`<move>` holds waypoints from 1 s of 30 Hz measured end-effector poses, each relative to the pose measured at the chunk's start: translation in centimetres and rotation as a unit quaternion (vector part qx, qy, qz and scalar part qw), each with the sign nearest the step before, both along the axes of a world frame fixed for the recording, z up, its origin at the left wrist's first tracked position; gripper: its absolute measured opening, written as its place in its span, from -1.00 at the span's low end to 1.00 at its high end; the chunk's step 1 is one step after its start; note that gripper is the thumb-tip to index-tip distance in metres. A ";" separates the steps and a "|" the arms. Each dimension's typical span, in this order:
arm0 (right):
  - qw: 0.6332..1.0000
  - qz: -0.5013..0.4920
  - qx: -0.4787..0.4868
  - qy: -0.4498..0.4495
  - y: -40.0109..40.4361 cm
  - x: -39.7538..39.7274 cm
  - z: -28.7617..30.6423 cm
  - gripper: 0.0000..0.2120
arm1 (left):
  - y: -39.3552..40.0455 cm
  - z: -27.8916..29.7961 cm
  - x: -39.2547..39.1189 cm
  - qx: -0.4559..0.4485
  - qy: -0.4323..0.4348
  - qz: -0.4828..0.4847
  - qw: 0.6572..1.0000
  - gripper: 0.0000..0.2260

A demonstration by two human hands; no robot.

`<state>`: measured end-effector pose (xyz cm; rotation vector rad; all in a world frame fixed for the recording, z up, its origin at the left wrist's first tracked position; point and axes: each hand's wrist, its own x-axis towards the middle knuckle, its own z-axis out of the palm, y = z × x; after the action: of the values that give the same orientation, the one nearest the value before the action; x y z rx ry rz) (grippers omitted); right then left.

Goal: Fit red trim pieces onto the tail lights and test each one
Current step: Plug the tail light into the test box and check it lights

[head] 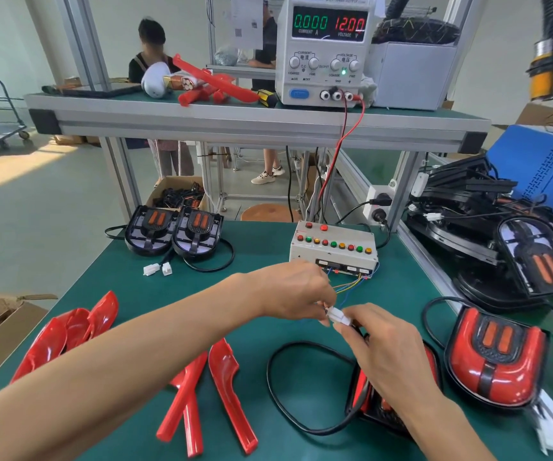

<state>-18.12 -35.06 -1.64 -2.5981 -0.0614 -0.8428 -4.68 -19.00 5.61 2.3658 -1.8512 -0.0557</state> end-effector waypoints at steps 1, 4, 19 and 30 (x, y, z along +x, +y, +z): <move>1.000 0.005 0.003 0.000 0.0 0.0 -0.1 -0.91 | 0.1 -0.2 -0.1 -0.007 0.006 -0.003 1.000 -0.82; 1.000 0.007 0.021 0.007 -0.1 0.0 -0.1 -0.91 | 0.5 -0.7 -0.3 -0.061 0.027 -0.008 0.998 -0.84; 0.999 0.037 0.014 0.019 0.0 0.4 -0.3 -0.93 | 1.3 -1.9 -0.1 -0.111 0.055 -0.019 0.992 -0.84; 0.997 -0.030 -0.020 0.063 1.3 -0.6 0.8 -0.83 | 0.7 -3.2 0.5 -0.052 0.039 0.021 0.998 -0.81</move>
<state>-18.72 -33.74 -0.85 -2.6962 0.0375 -0.7030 -4.17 -18.28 2.45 2.2965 -1.7258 -0.0449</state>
